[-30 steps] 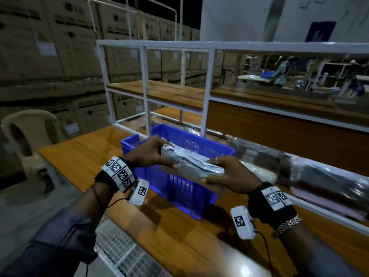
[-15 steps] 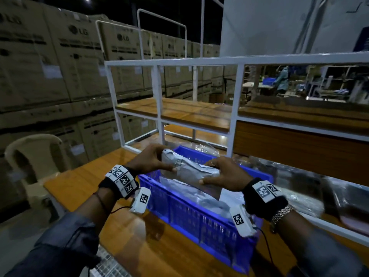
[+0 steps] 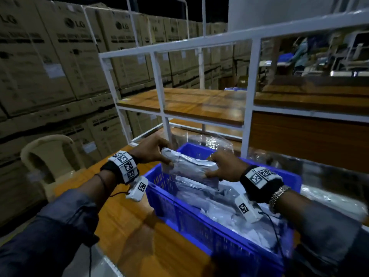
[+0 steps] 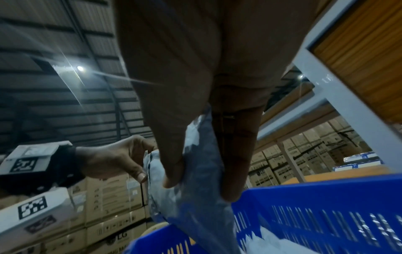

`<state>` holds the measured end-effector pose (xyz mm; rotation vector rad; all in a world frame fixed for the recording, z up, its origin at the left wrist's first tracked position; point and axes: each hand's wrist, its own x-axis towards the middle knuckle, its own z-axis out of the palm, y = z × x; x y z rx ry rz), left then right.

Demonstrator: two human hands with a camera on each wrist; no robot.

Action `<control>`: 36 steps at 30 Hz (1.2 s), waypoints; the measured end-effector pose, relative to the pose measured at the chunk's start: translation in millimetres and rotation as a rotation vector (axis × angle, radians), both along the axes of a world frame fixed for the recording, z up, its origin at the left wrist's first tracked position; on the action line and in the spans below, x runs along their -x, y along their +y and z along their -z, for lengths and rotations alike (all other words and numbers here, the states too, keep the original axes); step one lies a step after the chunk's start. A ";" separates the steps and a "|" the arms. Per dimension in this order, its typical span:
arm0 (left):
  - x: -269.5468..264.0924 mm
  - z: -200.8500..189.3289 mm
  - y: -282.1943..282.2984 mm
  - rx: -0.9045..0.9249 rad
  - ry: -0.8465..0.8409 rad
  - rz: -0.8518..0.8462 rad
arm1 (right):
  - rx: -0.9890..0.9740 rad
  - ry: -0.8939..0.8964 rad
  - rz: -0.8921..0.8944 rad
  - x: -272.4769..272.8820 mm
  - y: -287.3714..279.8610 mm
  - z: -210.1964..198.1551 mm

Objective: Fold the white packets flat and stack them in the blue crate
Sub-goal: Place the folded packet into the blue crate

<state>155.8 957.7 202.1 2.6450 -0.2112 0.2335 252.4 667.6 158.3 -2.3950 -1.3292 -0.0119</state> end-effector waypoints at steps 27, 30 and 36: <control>-155.6 100.1 0.4 -0.964 0.651 0.704 | 0.516 0.210 0.452 5.3 90.6 81.0; -160.9 103.4 -4.5 -0.931 0.664 0.721 | 0.578 0.198 0.405 1.3 95.7 89.0; -159.8 112.1 -16.0 -1.017 0.534 0.717 | 0.661 0.135 0.354 -5.3 99.8 96.9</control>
